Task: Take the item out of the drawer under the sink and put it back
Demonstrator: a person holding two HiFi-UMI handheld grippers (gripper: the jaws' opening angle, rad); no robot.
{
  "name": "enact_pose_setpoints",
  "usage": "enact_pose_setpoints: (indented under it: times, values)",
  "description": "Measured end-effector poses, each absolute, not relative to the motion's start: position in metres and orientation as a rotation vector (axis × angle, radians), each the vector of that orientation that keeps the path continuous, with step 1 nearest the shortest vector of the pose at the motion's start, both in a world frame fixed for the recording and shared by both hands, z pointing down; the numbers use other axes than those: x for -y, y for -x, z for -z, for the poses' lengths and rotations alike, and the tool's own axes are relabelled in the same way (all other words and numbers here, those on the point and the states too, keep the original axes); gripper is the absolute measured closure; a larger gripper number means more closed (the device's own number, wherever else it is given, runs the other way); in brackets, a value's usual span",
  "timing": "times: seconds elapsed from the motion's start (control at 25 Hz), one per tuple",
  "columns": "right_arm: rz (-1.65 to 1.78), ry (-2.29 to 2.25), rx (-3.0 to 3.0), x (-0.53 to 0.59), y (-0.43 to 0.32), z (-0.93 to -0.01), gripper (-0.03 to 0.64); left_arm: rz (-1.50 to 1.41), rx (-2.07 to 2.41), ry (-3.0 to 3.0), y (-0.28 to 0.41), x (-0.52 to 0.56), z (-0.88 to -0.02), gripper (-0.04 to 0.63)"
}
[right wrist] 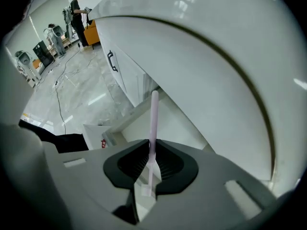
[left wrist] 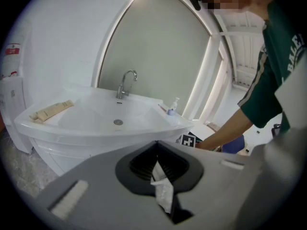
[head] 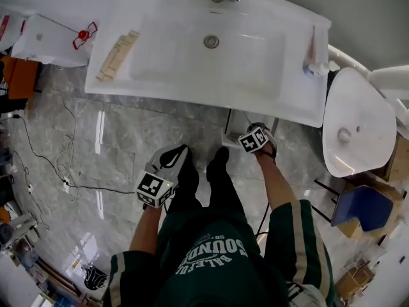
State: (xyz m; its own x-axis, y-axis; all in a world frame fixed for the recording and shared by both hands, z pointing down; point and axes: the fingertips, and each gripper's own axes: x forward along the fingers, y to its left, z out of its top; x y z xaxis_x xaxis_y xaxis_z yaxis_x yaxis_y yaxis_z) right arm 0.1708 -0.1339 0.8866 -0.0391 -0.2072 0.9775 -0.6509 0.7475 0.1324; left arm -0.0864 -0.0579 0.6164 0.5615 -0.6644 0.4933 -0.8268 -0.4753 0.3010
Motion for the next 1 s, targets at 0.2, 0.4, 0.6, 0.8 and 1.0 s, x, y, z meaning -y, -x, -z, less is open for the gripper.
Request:
enact_pose_setpoints:
  times: [0.2,0.4,0.6,0.8,1.0]
  values:
    - [-0.447,-0.762,1.67,0.117,-0.152,-0.844,0.569,-0.393,1.183,-2.324,0.092,0.052,-0.599,0.545]
    - [-0.423,-0.819,1.758,0.108,-0.128,-0.789,0.569,-0.364,1.16,-2.379,0.092,0.052,-0.578,0.545]
    - [-0.391,-0.878,1.865,0.103,-0.104,-0.733,0.569,-0.349,1.152,-2.437,0.094,0.057,-0.559,0.545]
    - [-0.363,-0.945,1.942,0.107,-0.094,-0.686,0.569,-0.326,1.162,-2.474,0.097,0.064,-0.539,0.545]
    - [-0.317,-1.012,2.03,0.12,-0.091,-0.64,0.569,-0.311,1.17,-2.511,0.094,0.072,-0.524,0.545]
